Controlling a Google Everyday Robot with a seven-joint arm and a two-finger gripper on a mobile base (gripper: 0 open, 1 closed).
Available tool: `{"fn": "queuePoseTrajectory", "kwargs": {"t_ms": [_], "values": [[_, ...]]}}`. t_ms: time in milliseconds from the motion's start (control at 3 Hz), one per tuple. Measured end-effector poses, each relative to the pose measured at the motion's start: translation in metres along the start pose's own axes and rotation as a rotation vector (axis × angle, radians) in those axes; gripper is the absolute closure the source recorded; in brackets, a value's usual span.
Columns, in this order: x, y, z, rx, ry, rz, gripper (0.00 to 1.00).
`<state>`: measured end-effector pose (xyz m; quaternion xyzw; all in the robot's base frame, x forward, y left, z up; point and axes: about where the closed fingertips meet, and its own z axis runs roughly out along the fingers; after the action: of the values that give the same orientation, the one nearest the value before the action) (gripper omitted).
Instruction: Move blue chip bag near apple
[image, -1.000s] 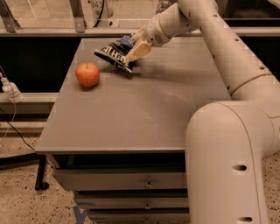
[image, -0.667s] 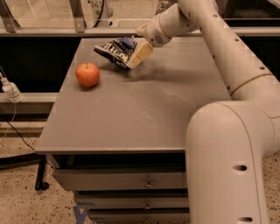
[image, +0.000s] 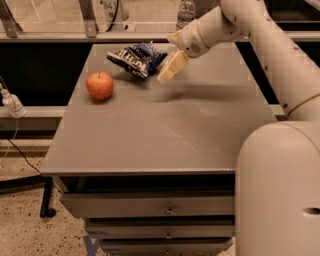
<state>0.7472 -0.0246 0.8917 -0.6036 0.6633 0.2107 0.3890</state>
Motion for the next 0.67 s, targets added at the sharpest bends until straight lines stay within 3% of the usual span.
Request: {"fn": "queuePoseTrajectory", "kwargs": {"t_ms": [333, 667], "values": [[0.016, 0.015, -0.033, 0.001, -0.026, 0.025, 0.00], [0.040, 0.020, -0.082, 0.052, -0.066, 0.054, 0.00]]}}
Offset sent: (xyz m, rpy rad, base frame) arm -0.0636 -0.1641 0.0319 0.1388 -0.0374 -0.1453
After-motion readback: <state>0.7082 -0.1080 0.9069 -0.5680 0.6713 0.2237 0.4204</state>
